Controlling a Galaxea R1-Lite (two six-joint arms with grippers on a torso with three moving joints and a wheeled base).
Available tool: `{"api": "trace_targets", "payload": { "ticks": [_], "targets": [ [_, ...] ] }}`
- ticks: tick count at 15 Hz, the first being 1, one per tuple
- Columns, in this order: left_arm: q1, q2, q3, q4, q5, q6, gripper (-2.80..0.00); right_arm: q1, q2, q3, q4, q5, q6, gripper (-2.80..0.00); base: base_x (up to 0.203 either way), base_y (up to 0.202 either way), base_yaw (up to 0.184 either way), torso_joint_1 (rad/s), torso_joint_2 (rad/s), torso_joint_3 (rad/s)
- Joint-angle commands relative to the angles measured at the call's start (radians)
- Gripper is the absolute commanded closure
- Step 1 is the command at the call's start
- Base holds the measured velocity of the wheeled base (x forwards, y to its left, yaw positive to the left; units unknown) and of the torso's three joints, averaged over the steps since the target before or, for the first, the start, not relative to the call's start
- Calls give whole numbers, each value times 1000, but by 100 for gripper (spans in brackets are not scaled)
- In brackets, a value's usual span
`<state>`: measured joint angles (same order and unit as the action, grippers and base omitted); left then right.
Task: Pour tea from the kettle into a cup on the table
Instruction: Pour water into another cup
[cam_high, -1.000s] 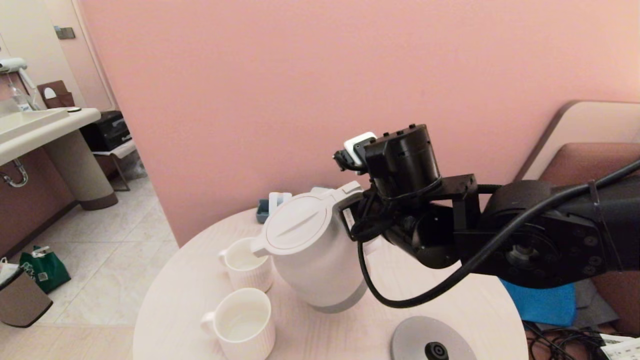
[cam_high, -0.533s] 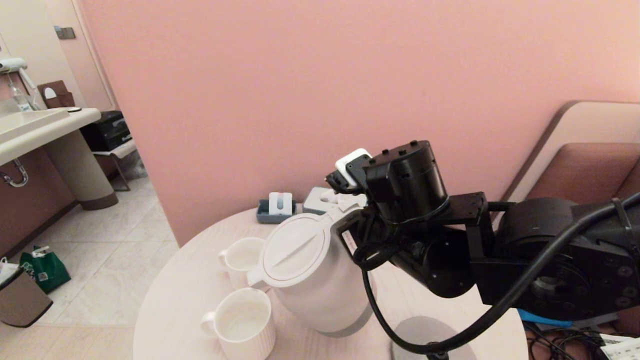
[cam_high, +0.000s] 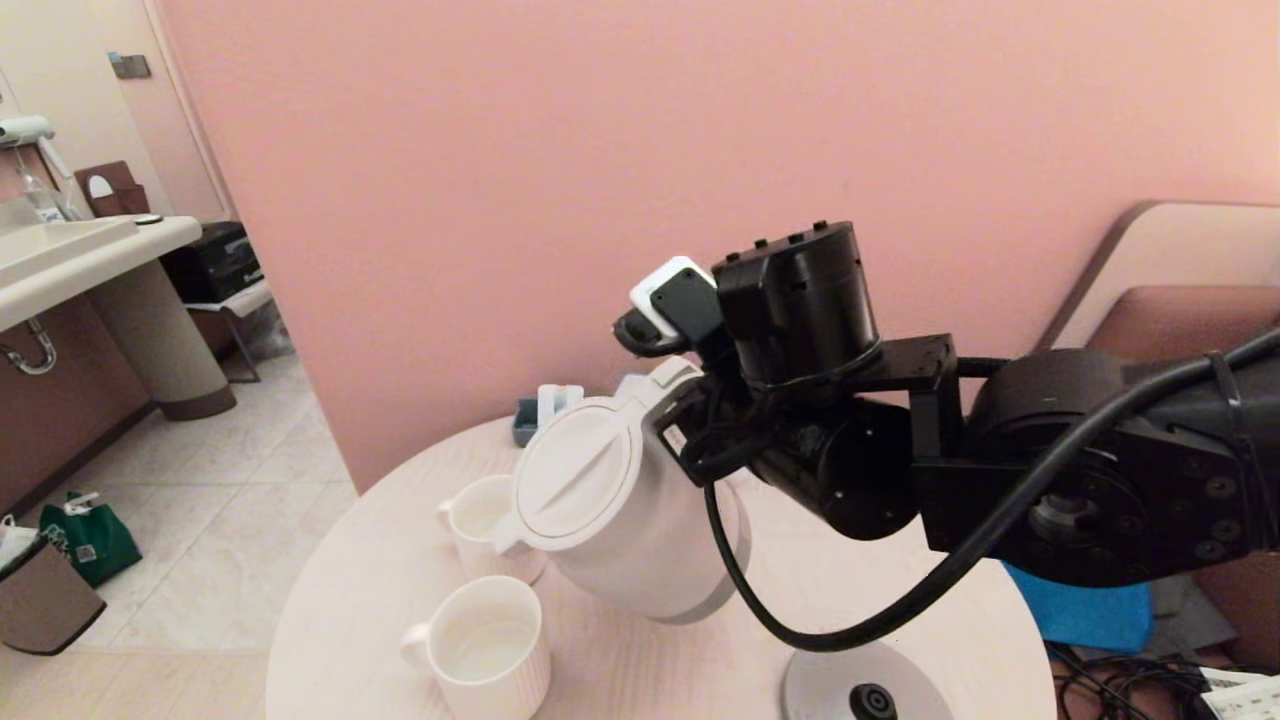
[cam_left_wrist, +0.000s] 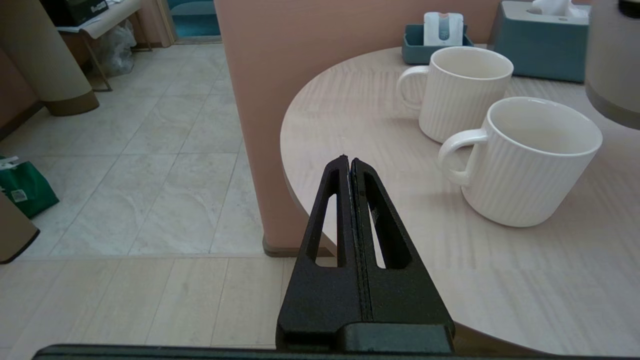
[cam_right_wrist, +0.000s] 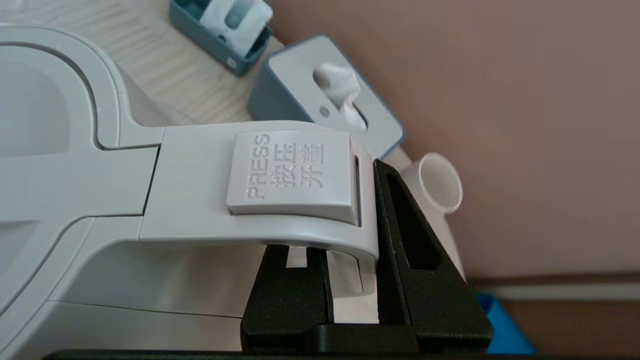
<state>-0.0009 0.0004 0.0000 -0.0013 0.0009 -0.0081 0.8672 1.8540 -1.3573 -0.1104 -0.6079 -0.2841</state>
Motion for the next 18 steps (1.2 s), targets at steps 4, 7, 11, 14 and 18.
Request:
{"api": "trace_targets", "payload": {
  "ticks": [4,7,11,14,18],
  "targets": [
    [1,0,0,0,1,-1,0,4,54,-52,-3,-6,-111,0,0,0,0,0,0,0],
    [1,0,0,0,1,-1,0,4,68,-72,-2,-7,-171,0,0,0,0,0,0,0],
    [0,0,0,0,1,-1,0,21,79,-96,-2,-9,-215,0,0,0,0,0,0,0],
    [0,1,0,0,1,-1,0,24,92,-124,-2,-12,-266,0,0,0,0,0,0,0],
    [0,1,0,0,1,-1,0,35,111,-160,2,-16,-321,0,0,0,0,0,0,0]
  ]
}}
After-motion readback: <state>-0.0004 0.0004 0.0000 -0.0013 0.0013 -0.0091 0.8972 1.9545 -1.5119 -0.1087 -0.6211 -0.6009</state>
